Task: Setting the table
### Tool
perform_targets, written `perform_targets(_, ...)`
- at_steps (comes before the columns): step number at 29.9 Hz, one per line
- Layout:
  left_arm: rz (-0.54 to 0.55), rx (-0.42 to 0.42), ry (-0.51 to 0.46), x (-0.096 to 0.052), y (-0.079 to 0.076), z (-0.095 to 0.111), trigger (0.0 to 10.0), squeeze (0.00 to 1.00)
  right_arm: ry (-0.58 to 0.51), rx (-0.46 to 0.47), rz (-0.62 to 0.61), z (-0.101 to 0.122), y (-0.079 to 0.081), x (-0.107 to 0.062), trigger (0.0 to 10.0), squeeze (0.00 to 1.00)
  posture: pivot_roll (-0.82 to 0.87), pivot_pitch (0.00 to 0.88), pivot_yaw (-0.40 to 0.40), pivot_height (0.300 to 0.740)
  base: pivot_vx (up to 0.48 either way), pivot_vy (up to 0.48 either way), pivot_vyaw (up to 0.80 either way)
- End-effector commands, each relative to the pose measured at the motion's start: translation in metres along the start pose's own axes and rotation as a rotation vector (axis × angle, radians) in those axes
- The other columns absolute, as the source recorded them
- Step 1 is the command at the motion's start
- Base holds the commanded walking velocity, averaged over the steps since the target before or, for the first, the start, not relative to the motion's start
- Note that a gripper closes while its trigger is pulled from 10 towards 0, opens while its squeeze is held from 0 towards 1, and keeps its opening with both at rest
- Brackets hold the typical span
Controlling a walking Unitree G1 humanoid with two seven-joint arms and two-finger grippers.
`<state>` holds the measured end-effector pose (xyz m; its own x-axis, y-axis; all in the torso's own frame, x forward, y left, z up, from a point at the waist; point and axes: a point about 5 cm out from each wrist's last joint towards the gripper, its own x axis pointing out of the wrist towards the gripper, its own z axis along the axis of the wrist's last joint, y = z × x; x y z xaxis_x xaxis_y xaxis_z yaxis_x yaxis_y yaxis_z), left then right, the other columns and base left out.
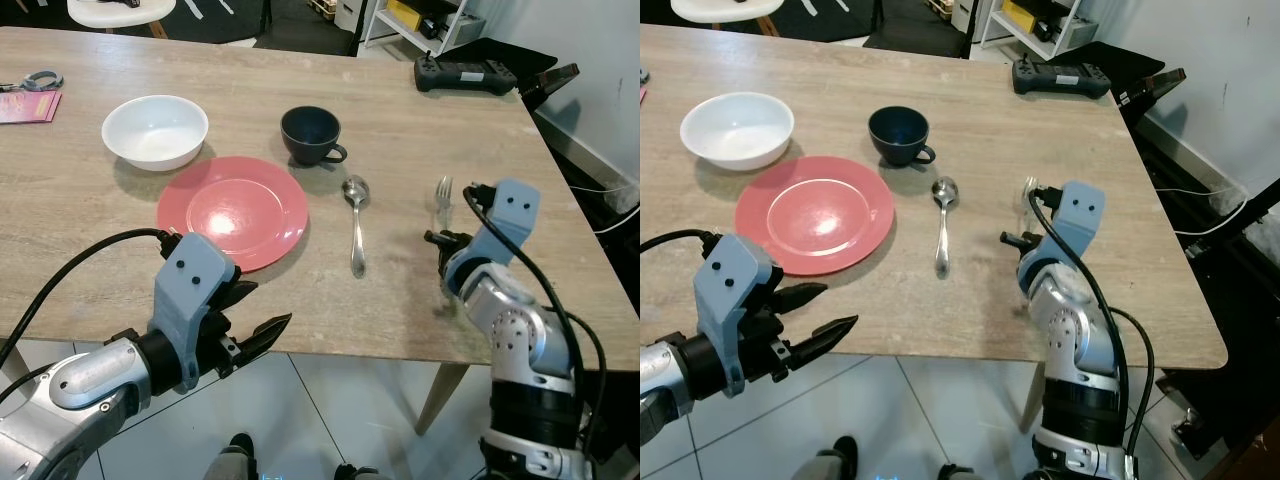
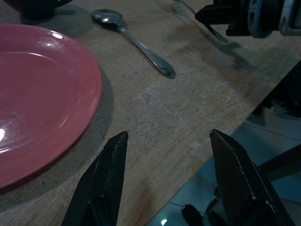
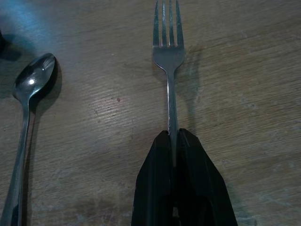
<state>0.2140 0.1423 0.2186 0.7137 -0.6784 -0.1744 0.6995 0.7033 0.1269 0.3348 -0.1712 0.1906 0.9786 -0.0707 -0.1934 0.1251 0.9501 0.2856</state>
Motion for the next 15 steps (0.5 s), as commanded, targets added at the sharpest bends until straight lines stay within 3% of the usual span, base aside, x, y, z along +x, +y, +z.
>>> perform_targets(1, -0.011, -0.011, 0.011, 0.0, -0.002, -0.002, 10.0, 0.0, 0.017, -0.003, -0.006, -0.01, -0.003, 0.0, 10.0, 0.0, 0.11, 0.164, -0.001, 0.74, 0.0, 0.0, 0.0)
perform_targets(4, -0.009, -0.016, 0.01, 0.001, -0.003, -0.003, 10.0, 0.0, 0.016, -0.011, 0.013, -0.024, 0.0, 0.002, 10.0, 0.0, 0.11, 0.167, -0.001, 0.74, 0.0, 0.0, 0.0)
perform_targets(15, -0.005, -0.024, 0.008, 0.002, -0.004, -0.003, 10.0, 0.0, -0.013, -0.012, 0.082, -0.03, 0.009, 0.003, 10.0, 0.0, 0.11, 0.168, 0.0, 0.74, 0.0, 0.0, 0.0)
